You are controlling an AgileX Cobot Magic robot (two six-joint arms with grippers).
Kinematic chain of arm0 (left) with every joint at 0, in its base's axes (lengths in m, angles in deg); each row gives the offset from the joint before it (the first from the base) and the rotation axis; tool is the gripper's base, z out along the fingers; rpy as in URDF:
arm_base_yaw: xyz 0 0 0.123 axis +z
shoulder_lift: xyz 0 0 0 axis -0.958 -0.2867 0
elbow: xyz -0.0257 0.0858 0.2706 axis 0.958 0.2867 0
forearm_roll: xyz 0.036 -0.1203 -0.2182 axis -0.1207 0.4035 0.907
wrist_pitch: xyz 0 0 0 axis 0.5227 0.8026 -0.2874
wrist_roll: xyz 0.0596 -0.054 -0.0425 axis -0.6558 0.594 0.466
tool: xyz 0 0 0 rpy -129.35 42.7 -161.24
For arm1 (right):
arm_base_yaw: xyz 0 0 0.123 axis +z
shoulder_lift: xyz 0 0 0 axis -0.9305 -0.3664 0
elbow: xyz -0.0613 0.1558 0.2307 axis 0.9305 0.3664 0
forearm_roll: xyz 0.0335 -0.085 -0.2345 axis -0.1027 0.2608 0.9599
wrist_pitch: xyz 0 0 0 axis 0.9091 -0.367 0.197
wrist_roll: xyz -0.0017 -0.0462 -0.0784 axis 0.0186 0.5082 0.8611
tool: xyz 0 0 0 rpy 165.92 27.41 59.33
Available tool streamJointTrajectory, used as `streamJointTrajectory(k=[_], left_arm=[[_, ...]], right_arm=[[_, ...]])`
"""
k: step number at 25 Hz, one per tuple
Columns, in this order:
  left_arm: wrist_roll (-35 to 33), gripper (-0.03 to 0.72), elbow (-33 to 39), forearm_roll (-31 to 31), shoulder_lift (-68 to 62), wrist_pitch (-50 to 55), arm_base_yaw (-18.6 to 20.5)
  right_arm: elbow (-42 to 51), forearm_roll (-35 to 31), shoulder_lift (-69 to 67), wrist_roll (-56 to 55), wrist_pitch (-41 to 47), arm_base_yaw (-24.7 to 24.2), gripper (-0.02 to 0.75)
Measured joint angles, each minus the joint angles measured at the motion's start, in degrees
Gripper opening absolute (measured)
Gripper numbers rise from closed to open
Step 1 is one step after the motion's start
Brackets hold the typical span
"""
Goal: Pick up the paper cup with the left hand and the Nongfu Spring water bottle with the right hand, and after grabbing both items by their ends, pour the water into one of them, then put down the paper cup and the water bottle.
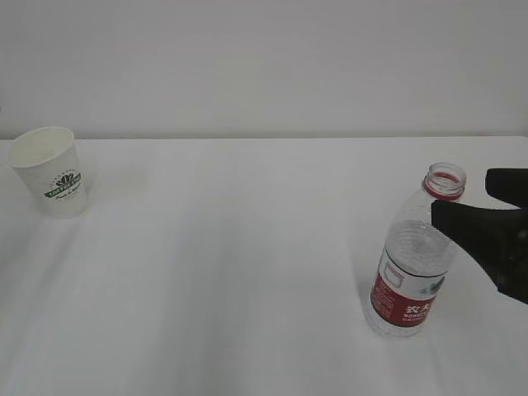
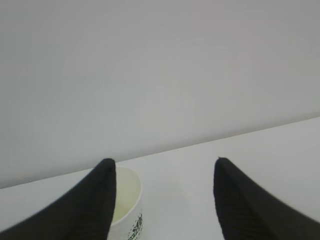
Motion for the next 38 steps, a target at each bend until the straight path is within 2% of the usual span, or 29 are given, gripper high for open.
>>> streamJointTrajectory(k=[16, 38], left_arm=[[0.00, 0.451, 0.00, 0.00, -6.15, -5.68, 0.00], [0.00, 0.451, 0.00, 0.00, -6.56, -8.97, 0.00]], right_arm=[[0.11, 0.00, -7.90, 0.78, -0.10, 0.00, 0.587], [0.11, 0.00, -8.28, 2.68, -0.30, 0.00, 0.587]])
